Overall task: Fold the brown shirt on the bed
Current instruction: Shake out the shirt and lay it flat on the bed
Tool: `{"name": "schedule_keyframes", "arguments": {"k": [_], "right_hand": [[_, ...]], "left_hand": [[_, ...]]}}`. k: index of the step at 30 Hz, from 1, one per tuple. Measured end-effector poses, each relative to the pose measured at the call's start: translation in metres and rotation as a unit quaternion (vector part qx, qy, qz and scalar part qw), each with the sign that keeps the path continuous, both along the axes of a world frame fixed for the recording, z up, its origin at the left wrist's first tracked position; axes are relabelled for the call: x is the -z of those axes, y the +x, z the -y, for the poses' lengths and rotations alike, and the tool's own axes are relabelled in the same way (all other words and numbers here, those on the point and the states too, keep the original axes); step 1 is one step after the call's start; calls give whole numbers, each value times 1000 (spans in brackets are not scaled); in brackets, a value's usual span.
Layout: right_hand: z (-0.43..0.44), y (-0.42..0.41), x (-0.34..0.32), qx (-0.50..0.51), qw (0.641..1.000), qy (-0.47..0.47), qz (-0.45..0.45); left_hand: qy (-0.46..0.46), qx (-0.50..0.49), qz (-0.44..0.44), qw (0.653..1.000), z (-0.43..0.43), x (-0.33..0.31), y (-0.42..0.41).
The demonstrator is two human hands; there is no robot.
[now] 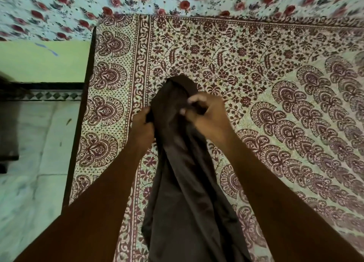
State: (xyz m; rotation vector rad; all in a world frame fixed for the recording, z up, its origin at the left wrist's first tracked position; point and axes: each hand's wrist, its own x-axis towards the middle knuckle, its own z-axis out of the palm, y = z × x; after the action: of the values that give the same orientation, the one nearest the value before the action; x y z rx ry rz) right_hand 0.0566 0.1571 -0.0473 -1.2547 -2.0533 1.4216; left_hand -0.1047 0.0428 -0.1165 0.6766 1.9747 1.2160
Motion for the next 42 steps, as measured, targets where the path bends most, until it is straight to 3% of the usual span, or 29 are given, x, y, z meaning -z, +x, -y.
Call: {"name": "schedule_keyframes", "arguments": {"k": [2,3,5,7,11,13,16,18,21,23,25,27,29,31,33,35,38,40,42], "right_hand": [[13,13,-18,-103,994,20,9],[15,21,-29,-99,995,27,18],[11,45,-48,15,998,43,39],[16,70,-73,116,988,25,101],[46,112,-127,-51,974,-11,222],[53,139,-163,-27,978,15,207],[61,185,-227,133,977,48,161],[83,211,-276,166,978,49,117],[122,234,-341,7,983,51,175],[144,249,-373,-74,956,42,281],[161,263,-397,-27,935,82,343],[184,280,-419,83,925,158,334],[205,298,-437,152,934,173,275],[215,316,-453,212,962,101,142],[226,331,-473,263,965,8,-10],[234,344,-490,255,964,-26,-68],[234,378,-520,135,988,67,29],[221,406,-543,85,972,165,144],[210,436,-569,92,955,218,179]], "left_hand": [[-26,-45,52,997,-3,-8,0],[-52,-56,75,994,-3,-17,-1],[-83,-24,85,993,0,-30,-3],[-106,35,25,993,12,-56,4],[-63,85,-77,991,47,-133,26],[-35,86,-155,984,71,-177,33],[30,77,-252,964,112,-252,38],[59,90,-288,951,138,-304,50],[83,58,-326,940,172,-372,70],[97,49,-340,934,193,-412,81],[109,56,-361,925,207,-444,90],[113,68,-383,914,221,-473,105],[123,58,-397,908,230,-498,118],[136,29,-381,914,232,-522,122],[152,22,-373,915,237,-547,129],[171,21,-376,911,241,-569,138],[150,27,-416,897,250,-601,150],[126,54,-487,862,256,-620,149],[98,118,-561,813,262,-639,159]]}}
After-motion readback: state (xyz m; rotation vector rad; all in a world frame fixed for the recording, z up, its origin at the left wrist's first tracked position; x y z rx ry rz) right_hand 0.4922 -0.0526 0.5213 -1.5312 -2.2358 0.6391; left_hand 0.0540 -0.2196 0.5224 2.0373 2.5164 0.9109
